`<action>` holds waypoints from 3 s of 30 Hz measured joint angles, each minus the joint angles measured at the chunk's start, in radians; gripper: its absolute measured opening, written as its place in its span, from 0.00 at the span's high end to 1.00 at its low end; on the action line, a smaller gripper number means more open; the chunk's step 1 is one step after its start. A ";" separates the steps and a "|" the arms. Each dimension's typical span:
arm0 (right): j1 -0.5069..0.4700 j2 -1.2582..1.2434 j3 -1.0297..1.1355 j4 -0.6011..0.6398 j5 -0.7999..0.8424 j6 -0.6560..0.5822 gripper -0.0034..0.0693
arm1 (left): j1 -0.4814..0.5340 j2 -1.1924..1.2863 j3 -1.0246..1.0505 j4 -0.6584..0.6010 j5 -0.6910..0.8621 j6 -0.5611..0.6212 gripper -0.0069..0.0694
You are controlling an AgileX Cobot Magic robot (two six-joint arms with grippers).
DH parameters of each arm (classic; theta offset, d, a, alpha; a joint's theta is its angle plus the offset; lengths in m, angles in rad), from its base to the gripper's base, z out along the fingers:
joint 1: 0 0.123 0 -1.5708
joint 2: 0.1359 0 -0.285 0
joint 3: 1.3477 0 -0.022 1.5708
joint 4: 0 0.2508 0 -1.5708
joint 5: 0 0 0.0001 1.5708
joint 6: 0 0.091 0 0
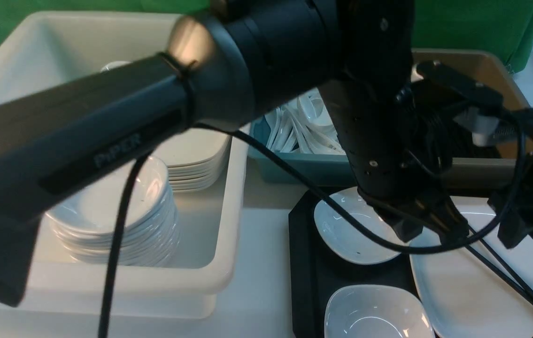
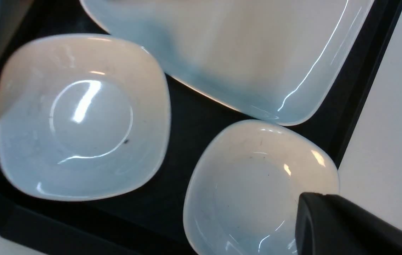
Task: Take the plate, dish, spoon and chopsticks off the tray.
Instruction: Use the right arm to grab a pair of chopsticks from the plate, then use the right arm to put the chopsticks into the small storage box on the right
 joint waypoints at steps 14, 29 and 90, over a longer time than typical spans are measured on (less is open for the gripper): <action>0.000 0.079 0.196 -0.121 -0.300 0.046 0.17 | -0.008 0.032 0.001 -0.006 -0.002 0.001 0.91; 0.001 0.091 0.188 -0.099 -0.284 0.050 0.85 | -0.008 0.032 0.001 -0.013 -0.121 0.009 0.91; -0.049 0.120 -0.421 0.412 0.103 -0.105 0.85 | 0.153 -0.054 0.001 -0.037 -0.400 -0.009 0.91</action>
